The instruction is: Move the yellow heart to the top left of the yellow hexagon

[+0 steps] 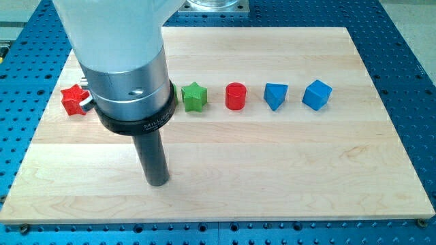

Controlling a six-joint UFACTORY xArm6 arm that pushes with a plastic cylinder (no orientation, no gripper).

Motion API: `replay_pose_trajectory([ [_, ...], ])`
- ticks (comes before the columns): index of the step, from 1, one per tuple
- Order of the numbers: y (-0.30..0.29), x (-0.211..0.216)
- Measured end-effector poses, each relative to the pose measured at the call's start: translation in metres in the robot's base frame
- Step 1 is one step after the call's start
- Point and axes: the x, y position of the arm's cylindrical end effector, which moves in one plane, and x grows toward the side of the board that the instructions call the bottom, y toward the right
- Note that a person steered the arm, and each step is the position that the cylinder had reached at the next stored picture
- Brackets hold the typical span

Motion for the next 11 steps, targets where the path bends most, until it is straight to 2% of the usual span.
replay_pose_trajectory([
  [1,0.0,0.001],
  [4,-0.123,-0.041],
  [5,-0.117,-0.092],
  [6,-0.129,-0.113],
  [7,-0.112,-0.148],
  [8,-0.108,-0.142],
  [9,-0.107,-0.105],
  [10,-0.065,-0.105],
  [11,-0.055,-0.116],
])
